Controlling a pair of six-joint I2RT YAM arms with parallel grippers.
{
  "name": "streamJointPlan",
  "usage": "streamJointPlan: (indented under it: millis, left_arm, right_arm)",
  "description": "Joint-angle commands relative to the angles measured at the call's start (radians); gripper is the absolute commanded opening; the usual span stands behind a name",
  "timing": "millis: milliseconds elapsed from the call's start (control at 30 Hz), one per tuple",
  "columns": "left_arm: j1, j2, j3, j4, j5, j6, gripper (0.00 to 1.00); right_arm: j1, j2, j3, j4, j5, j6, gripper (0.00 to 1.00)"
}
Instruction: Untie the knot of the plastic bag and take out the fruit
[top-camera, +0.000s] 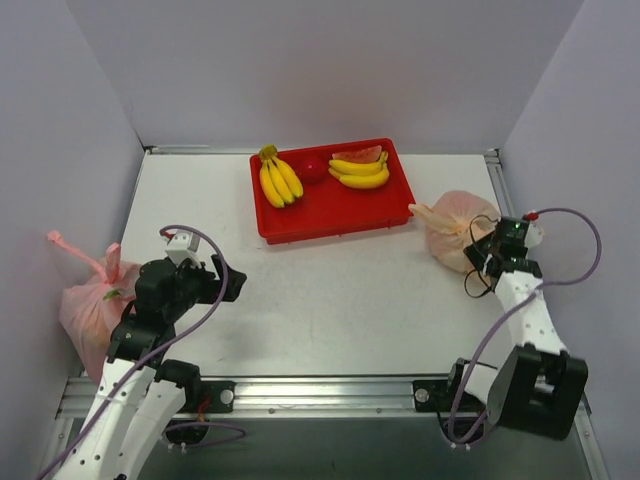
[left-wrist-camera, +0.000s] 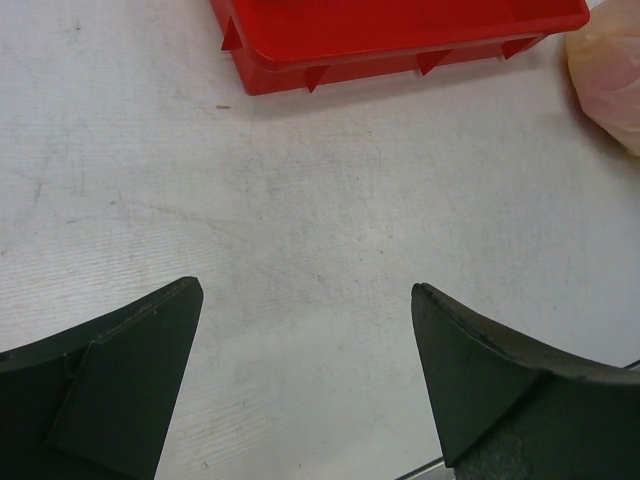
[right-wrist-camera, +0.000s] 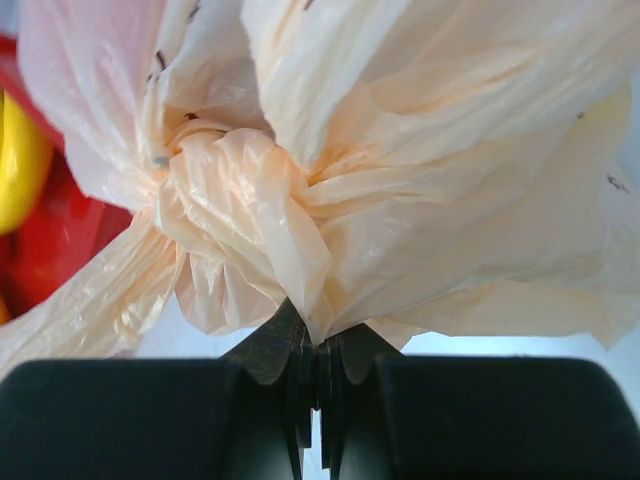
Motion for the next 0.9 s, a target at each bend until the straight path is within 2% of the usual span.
streamJointPlan:
  millis: [0, 33, 167, 300, 400, 433, 633, 733, 867]
  left_arm:
    - [0.0, -0.003, -0.003, 0.072, 0.075, 0.003, 0.98]
    - [0.0, -0.002, -0.009, 0.087, 0.09, 0.003, 0.97]
    - [0.001, 0.008, -0.015, 0.109, 0.133, -0.005, 0.97]
    - [0.0, 0.023, -0.018, 0.123, 0.185, -0.008, 0.97]
    - [-0.005, 0.028, -0.022, 0.121, 0.221, -0.023, 0.97]
    - [-0.005, 0.026, -0.023, 0.121, 0.228, -0.028, 0.97]
    - [-0.019, 0.023, -0.005, 0.116, 0.239, -0.062, 0.97]
    - [-0.028, 0.023, 0.003, 0.116, 0.244, -0.083, 0.98]
    - [-0.046, 0.032, 0.002, 0.126, 0.242, -0.118, 0.97]
  right_arm:
    - [0.042, -0.199, -0.074, -0.25, -0.066, -0.108, 0.0]
    - [0.057, -0.287, -0.106, -0.279, -0.082, -0.12, 0.0]
    - [0.184, -0.451, -0.151, -0.448, -0.12, -0.146, 0.0]
    - [0.431, -0.512, -0.174, -0.462, -0.134, -0.135, 0.0]
    - [0.566, -0.442, -0.11, -0.446, -0.151, -0.186, 0.0]
    - [0.661, -0.383, -0.084, -0.445, -0.157, -0.219, 0.0]
    - [1.03, -0.169, 0.123, -0.411, -0.146, -0.315, 0.0]
    - [1.102, -0.077, 0.203, -0.355, -0.143, -0.346, 0.0]
    - [1.108, -0.003, 0.207, -0.205, -0.133, -0.361, 0.0]
